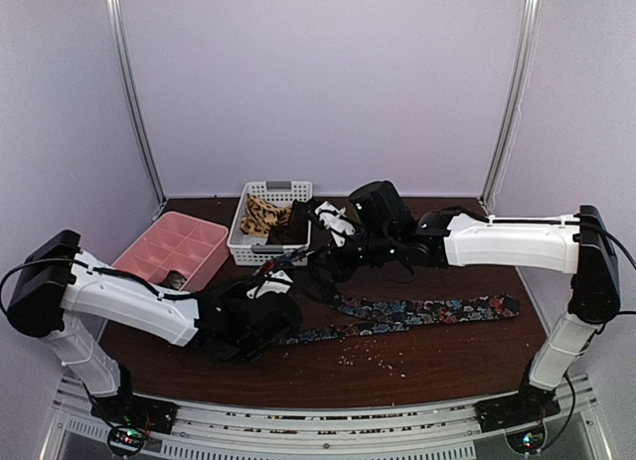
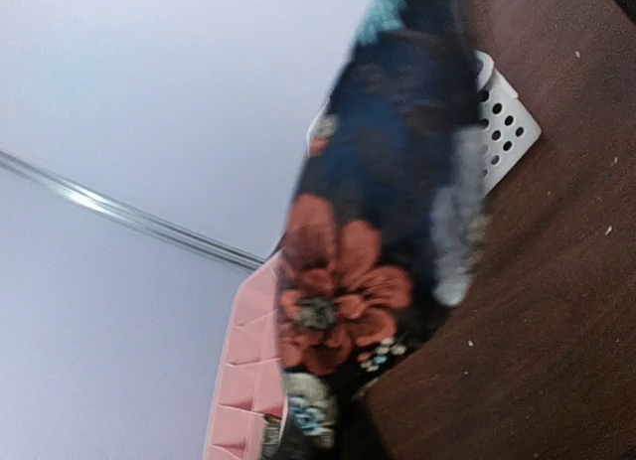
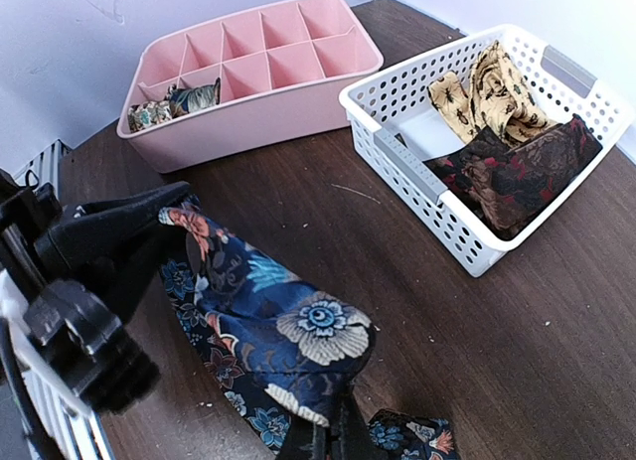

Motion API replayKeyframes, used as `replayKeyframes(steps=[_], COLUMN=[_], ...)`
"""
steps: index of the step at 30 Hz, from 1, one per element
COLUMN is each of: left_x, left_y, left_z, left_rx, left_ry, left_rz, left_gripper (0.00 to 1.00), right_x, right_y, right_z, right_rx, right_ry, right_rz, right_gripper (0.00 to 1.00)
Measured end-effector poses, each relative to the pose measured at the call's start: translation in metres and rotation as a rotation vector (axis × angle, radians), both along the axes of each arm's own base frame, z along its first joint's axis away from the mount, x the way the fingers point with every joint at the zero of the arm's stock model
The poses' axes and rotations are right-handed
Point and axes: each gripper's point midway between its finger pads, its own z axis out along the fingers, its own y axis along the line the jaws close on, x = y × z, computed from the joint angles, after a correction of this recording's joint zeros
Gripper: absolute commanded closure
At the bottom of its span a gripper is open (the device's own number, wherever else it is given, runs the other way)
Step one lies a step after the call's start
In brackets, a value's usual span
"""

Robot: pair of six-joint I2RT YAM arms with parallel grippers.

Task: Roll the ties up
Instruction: Pass from the right arm to the left, then place the tie at the center of the board.

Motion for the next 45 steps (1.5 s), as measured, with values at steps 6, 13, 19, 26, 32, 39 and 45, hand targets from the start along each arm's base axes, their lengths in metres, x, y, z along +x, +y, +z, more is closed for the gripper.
replayKeyframes(steps=[6, 13, 19, 26, 32, 39, 45], left_x=[-0.013, -0.030, -0.046, -0.043, -0.006, 0.010, 0.019], left_y=[0.013, -0.032, -0.063, -0.062, 0.003, 0.071, 0.091], left_z=[0.009, 0.039, 0.057, 0.092, 0.099, 0.068, 0.053], left_rx=[-0.237, -0.532, -0.772, -1.023, -1.191, -1.329, -1.419], left_ry=[0.113, 0.308, 0.481, 0.440, 0.275, 0.157, 0.143], left_rz=[-0.140, -0.485, -0.731, -0.729, -0.462, -0.212, -0.077], left_gripper=[1.00, 1.00, 1.00, 1.00, 1.00, 1.00, 1.00], right_x=[0.000, 0.009, 0.015, 0.018, 0.004, -0.018, -0.036], right_y=[0.000, 0.001, 0.003, 0.002, -0.032, -0.063, -0.074], right_z=[0.000, -0.007, -0.007, 0.000, 0.004, -0.001, -0.045], right_rx=[0.004, -0.007, -0.009, -0.007, -0.019, -0.053, -0.161], right_ry=[0.006, 0.010, 0.003, -0.011, -0.004, 0.029, 0.138], right_rz=[0.006, -0.010, -0.023, -0.033, -0.057, -0.040, -0.002], right_gripper=[1.00, 1.00, 0.95, 0.52, 0.46, 0.60, 0.71])
